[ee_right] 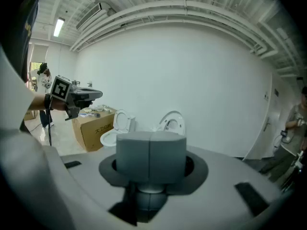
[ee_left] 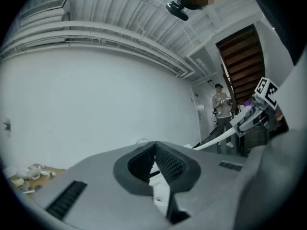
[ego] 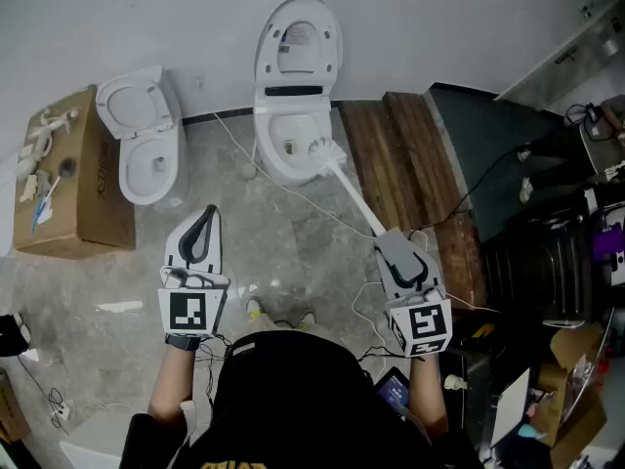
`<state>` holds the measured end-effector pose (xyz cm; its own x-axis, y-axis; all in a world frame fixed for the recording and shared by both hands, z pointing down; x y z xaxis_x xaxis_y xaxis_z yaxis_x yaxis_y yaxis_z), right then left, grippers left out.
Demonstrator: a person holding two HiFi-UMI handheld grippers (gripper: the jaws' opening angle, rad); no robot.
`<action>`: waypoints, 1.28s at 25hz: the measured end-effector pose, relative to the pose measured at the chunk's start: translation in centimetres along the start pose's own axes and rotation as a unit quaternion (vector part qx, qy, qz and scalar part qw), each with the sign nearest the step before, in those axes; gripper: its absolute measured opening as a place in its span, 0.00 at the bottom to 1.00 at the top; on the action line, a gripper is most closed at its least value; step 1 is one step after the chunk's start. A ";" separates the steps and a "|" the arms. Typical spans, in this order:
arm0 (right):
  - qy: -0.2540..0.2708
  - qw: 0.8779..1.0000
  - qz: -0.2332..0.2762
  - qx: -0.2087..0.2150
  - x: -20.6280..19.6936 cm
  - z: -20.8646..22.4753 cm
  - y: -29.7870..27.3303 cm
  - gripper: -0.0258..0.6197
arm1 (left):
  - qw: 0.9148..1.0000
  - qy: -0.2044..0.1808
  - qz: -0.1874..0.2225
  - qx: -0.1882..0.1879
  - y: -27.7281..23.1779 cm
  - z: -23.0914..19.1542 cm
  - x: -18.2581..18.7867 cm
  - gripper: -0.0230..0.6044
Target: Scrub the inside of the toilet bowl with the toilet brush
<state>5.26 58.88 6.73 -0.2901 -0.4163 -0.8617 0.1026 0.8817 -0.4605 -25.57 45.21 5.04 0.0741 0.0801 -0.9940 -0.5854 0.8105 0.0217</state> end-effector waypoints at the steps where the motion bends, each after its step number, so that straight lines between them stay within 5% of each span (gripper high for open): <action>1: 0.006 1.000 -0.007 -0.004 0.1 0.4 0.2 0.27 | 1.000 0.007 0.006 0.000 -0.1 0.2 -0.1 0.05; 8: -0.047 0.996 -0.065 -0.042 -1.5 -1.8 1.1 0.27 | 0.998 0.005 -0.050 -0.037 0.9 -2.8 -5.4 0.05; 16: -0.027 0.994 -0.096 -0.032 -2.0 -1.1 -1.8 0.27 | 0.999 0.027 -0.040 -0.008 -0.6 -4.2 -6.6 0.05; 27: 0.002 0.997 -0.072 0.035 -3.9 9.1 -11.2 0.27 | 0.999 0.015 -0.036 0.023 -11.6 1.1 -6.2 0.05; 32: 0.033 0.996 -0.062 0.062 -3.7 14.6 -15.3 0.27 | 0.999 0.002 -0.038 0.004 -16.4 4.9 -4.3 0.05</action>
<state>18.68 43.63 13.84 -0.3692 -0.5012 -0.7826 0.1776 0.7886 -0.5887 -12.28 34.39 9.53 0.1156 0.0154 -0.9932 -0.5711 0.8191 -0.0537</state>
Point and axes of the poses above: the fingertips, and each gripper's own axes: y backward along the fingers, z to its right, x out of its top, the point moved 6 cm from there along y, backward along the fingers, and after that the axes turned 1 degree about x, right-handed, at the moved point
